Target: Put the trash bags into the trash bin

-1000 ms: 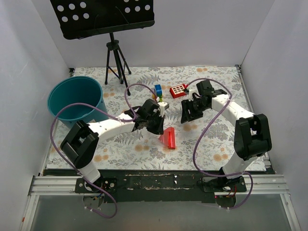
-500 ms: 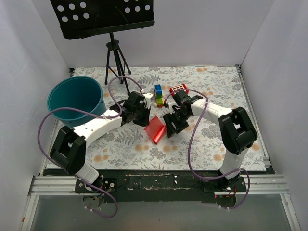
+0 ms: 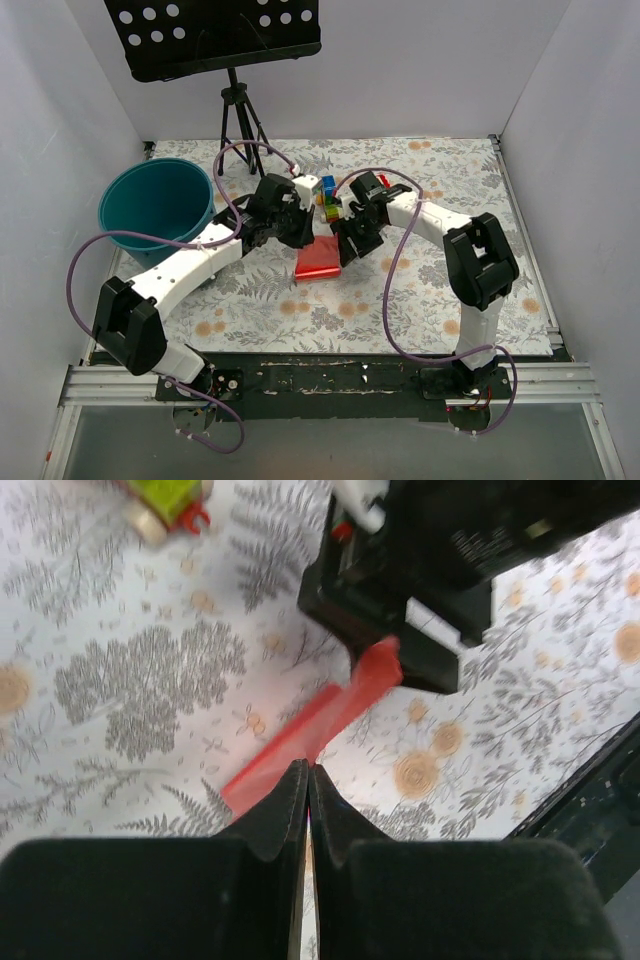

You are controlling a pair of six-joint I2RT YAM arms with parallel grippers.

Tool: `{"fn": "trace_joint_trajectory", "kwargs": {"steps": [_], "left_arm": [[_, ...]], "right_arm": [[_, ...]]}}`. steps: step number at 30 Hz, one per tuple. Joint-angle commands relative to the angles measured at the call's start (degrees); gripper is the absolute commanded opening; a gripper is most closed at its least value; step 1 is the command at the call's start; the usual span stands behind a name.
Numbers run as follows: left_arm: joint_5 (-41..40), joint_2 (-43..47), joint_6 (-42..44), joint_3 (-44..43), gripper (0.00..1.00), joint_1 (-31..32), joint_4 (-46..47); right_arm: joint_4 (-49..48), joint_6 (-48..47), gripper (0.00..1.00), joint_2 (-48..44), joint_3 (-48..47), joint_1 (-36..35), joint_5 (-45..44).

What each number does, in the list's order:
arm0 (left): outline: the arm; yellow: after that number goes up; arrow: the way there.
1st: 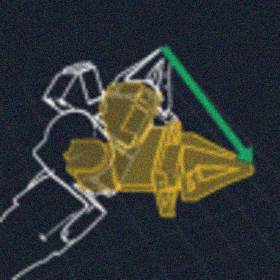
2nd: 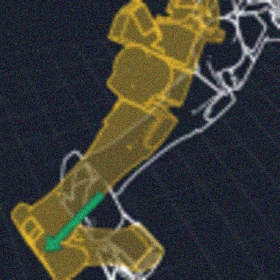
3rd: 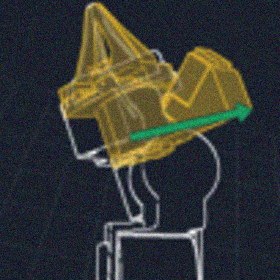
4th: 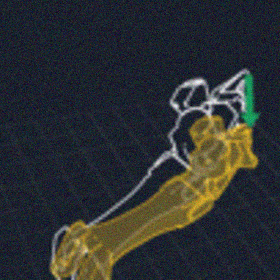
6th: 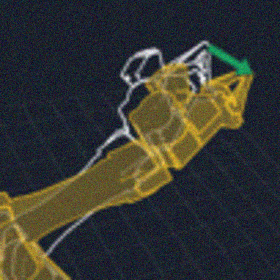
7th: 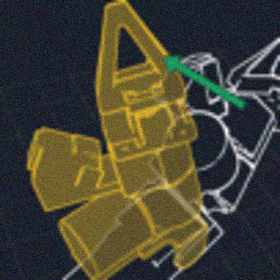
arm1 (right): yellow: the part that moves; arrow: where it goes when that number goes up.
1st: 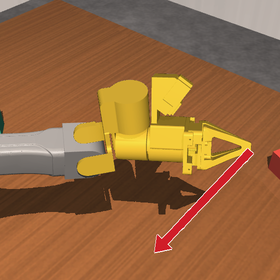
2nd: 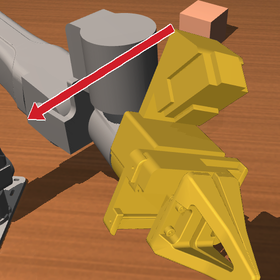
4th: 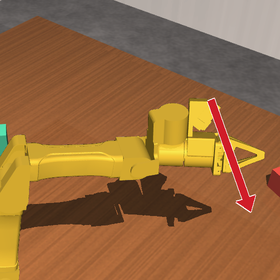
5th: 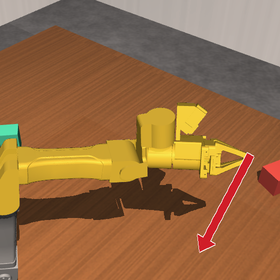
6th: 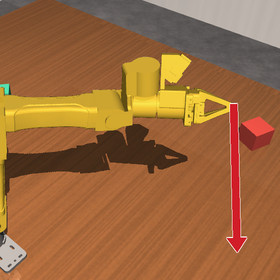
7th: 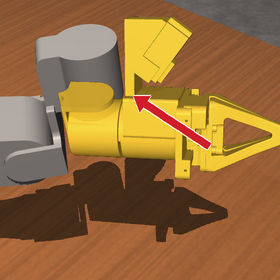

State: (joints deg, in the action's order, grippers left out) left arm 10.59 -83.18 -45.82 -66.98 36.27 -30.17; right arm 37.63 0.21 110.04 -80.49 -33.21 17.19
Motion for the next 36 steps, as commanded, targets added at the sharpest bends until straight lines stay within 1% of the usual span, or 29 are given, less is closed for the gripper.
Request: {"fn": "trace_joint_trajectory", "kwargs": {"steps": [1, 5, 10, 16, 18, 19, 20, 23, 25, 27, 28, 29, 31, 33, 36], "left_arm": [[2.3, 1.9, 1.2, -4.4, 0.0, 0.2, 0.6], [-0.5, 3.9, 1.5, -4.5, 0.0, -0.1, 1.3], [-3.1, 4.7, 4.9, -5.8, 0.0, -1.4, 1.1], [-7.2, 6.4, 10.4, -5.9, 0.0, -2.8, 1.1], [-9.5, 7.1, 11.9, -5.2, 0.0, -3.2, 1.1], [-9.8, 7.5, 13.0, -4.7, 0.0, -3.5, 0.9], [-12.1, 7.9, 13.8, -4.4, 0.0, -3.6, 0.7], [-13.8, 9.0, 15.6, -4.2, 0.0, -3.9, 0.2], [-13.8, 9.4, 16.6, -5.3, 0.0, -4.2, -0.7], [-13.9, 9.3, 17.6, -7.1, 0.0, -4.3, -1.4], [-14.2, 9.3, 17.9, -8.0, 0.0, -4.3, -1.7], [-14.2, 9.1, 18.0, -8.6, 0.0, -4.3, -2.0], [-14.5, 9.1, 18.1, -8.9, 0.0, -4.3, -2.5], [-14.9, 9.3, 18.2, -8.5, 0.0, -4.3, -2.7], [-16.1, 9.6, 18.5, -8.3, 0.0, -4.3, -2.8]], "right_arm": [[1.6, -1.0, 0.72, -3.2, -0.5, 0.8, -1.1], [1.0, -1.7, 0.72, -6.4, 0.8, 0.9, -2.8], [-0.6, -3.3, 0.72, -9.2, 2.6, 0.9, -2.2], [-0.7, -10.0, 0.72, -11.2, 3.2, 0.8, -3.0], [-0.4, -13.6, 0.69, -11.9, 3.4, 0.9, -1.9], [-0.2, -15.9, 0.66, -12.2, 3.5, 0.8, -0.5], [-1.4, -17.4, 0.64, -13.4, 4.5, 0.4, 0.6], [-6.9, -19.8, 0.63, -17.1, 8.5, -0.5, 3.3], [-11.3, -18.8, 0.63, -18.2, 10.3, -1.2, 2.2], [-11.5, -14.9, 0.63, -16.9, 9.4, -1.2, 1.5], [-10.7, -13.3, 0.61, -15.8, 8.3, -1.2, 2.6], [-10.6, -12.1, 0.57, -15.5, 8.0, -1.6, 4.8], [-10.9, -11.6, 0.45, -15.5, 8.5, -3.3, 7.1], [-10.6, -12.1, 0.26, -15.2, 9.8, -5.3, 8.4], [-11.8, -10.4, 0.03, -15.3, 14.7, -6.2, 10.7]]}}
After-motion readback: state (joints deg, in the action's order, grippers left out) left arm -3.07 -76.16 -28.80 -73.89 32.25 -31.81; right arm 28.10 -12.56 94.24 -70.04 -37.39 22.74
